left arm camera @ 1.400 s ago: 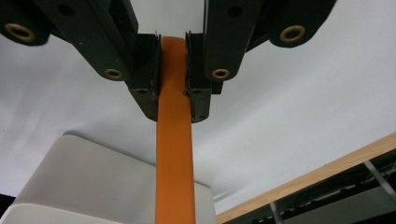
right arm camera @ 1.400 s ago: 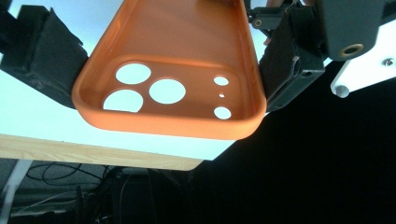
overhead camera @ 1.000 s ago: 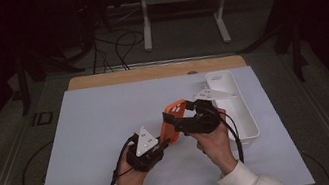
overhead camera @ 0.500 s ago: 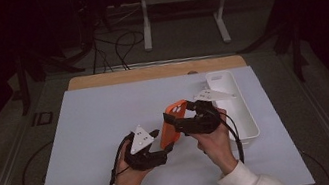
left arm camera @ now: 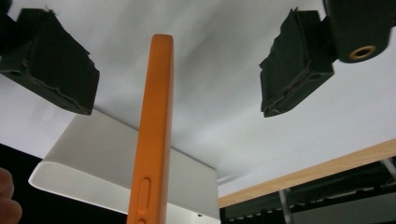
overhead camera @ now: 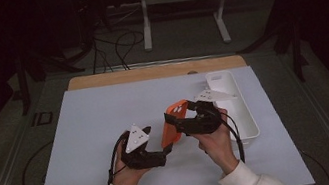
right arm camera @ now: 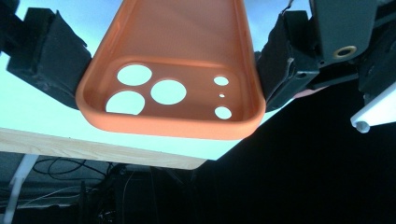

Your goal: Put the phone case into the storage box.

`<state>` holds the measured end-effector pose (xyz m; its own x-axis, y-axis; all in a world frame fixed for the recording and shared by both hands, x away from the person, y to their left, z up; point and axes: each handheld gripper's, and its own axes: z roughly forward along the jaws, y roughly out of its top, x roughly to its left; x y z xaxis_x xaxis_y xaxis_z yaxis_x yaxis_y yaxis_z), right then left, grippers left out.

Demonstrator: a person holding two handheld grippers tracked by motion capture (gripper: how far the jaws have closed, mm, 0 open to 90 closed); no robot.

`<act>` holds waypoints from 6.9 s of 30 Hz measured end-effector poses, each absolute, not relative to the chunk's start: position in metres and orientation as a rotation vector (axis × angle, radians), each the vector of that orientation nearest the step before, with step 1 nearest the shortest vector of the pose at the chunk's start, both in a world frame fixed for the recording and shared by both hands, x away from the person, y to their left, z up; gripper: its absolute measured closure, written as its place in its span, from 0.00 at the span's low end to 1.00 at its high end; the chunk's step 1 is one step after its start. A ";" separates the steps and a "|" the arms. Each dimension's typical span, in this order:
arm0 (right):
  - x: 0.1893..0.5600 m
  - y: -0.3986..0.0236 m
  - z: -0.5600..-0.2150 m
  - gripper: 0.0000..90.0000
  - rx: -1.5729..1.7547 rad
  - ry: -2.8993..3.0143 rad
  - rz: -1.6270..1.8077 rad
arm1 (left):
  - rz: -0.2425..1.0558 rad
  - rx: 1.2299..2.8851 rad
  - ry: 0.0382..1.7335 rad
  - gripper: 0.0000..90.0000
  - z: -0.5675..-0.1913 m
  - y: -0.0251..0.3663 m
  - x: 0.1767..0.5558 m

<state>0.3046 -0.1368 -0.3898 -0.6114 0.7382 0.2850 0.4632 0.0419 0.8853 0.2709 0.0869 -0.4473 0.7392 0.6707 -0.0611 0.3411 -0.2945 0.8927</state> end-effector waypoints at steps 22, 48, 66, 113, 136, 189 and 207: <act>0.305 -0.142 -0.387 0.18 1.225 2.060 1.575 | 0.391 1.908 0.808 0.08 -0.442 0.104 0.274; 0.309 -0.150 -0.384 0.18 1.214 2.039 1.546 | 0.442 1.880 0.878 0.05 -0.438 0.147 0.274; 0.314 -0.160 -0.377 0.18 1.215 2.002 1.526 | 0.469 1.862 0.944 0.04 -0.450 0.186 0.265; 0.327 -0.175 -0.363 0.18 1.188 1.930 1.495 | 0.667 1.809 1.056 0.02 -0.484 0.243 0.235; 0.346 -0.187 -0.362 0.18 1.192 1.882 1.455 | 0.682 1.816 1.058 0.02 -0.484 0.243 0.234; 0.373 -0.205 -0.354 0.18 1.215 1.801 1.381 | 0.677 1.815 1.050 0.02 -0.483 0.243 0.233; 0.382 -0.214 -0.348 0.18 1.236 1.768 1.347 | 0.667 1.817 1.034 0.01 -0.483 0.242 0.233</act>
<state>0.3815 -0.2137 -0.3479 -0.3951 0.9153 0.0787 0.3187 0.0562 0.9462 0.2331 0.2421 -0.4832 0.5019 0.8647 0.0163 0.3713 -0.2325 0.8989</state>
